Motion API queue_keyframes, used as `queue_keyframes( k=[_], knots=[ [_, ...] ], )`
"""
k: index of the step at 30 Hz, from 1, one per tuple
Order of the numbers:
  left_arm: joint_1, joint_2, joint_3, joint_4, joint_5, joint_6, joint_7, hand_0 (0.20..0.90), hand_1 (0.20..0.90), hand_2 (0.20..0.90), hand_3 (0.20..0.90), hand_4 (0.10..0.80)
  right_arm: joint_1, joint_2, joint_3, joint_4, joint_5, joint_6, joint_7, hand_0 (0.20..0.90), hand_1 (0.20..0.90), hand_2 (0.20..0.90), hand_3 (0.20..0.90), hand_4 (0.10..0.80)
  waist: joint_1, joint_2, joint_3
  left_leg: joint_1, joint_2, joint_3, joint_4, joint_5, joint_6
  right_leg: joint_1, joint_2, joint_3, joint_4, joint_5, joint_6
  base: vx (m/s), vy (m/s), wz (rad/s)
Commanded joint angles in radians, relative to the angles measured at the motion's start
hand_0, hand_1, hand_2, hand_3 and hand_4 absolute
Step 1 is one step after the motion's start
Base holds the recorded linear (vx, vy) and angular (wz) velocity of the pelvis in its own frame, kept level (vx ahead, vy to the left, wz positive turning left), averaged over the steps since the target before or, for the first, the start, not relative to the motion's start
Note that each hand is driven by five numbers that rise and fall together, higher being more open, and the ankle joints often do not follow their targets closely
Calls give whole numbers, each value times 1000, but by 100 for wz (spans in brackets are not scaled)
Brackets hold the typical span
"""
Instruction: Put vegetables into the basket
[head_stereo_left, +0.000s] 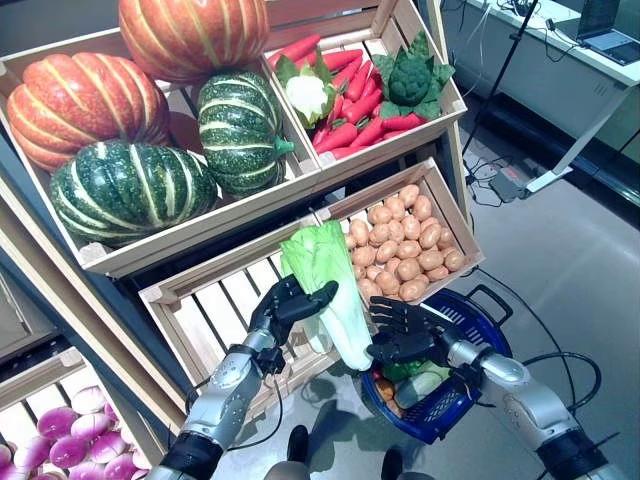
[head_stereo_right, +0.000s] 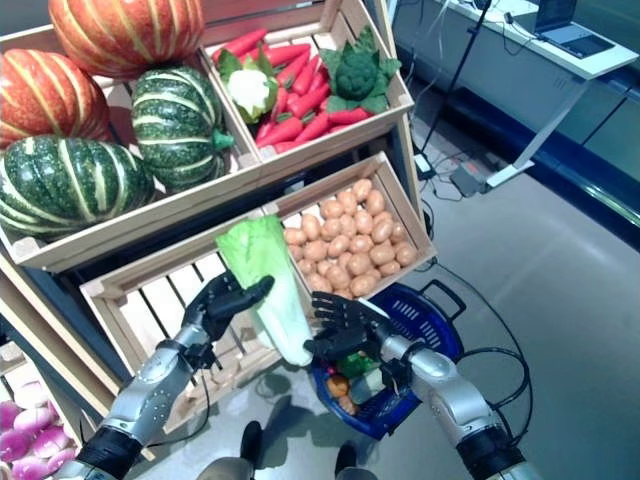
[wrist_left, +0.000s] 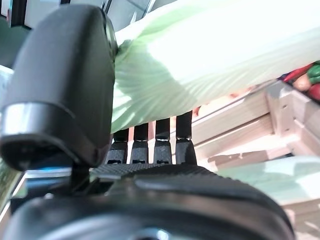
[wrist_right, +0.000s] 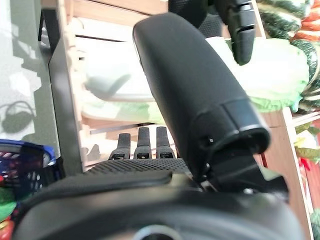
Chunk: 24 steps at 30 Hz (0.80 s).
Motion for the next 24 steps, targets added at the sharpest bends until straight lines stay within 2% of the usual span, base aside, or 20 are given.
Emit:
queue_keyframes(
  k=[1, 5, 10, 16, 20, 24],
  knots=[
    [-153, 9, -17, -25, -11, -69, -84, 300, 300, 300, 300, 400, -89, -22, 43, -89, 174, -2, 62, 900, 900, 900, 900, 800, 16, -10, -93, 9, -13, 16, 0, -60, 3, -43, -53, -18, 54, 43, -6, 40, 3, -1],
    [-166, -7, -47, -42, -40, -78, -86, 300, 300, 300, 300, 400, -108, 14, 80, -93, 231, 36, 61, 900, 900, 900, 900, 800, 16, -11, -110, 12, -15, 17, 0, -67, 2, -37, -56, -16, 39, 49, -1, 35, 7, 0],
    [-177, -23, -70, -55, -49, -88, -75, 300, 300, 300, 300, 400, -142, 34, 133, -83, 201, 105, 95, 900, 900, 900, 900, 800, 17, -14, -124, 19, -14, 22, 0, -72, 2, -31, -61, -11, 27, 55, 2, 19, 3, 0],
    [-184, -21, -83, -63, -58, -84, -71, 300, 300, 300, 300, 400, -177, 27, 186, -70, 294, 229, 156, 900, 900, 900, 900, 800, 22, -20, -135, 26, -12, 24, 0, -77, -1, -24, -62, -10, 18, 57, 2, 16, -1, -1],
    [-179, -17, -82, -77, -55, -85, -71, 300, 300, 300, 300, 400, -192, 4, 212, -51, 267, 339, 194, 900, 900, 900, 900, 800, 22, -22, -144, 30, -11, 23, 0, -78, -3, -19, -61, -6, 10, 61, 2, 0, 0, 0],
    [-175, -9, -81, -87, -72, -90, -68, 300, 300, 300, 300, 400, -193, -26, 232, -42, 234, 370, 238, 900, 900, 900, 900, 800, 21, -26, -147, 33, -8, 28, 0, -75, -5, -18, -61, -5, 9, 63, 2, 0, 0, 0]
  ],
)
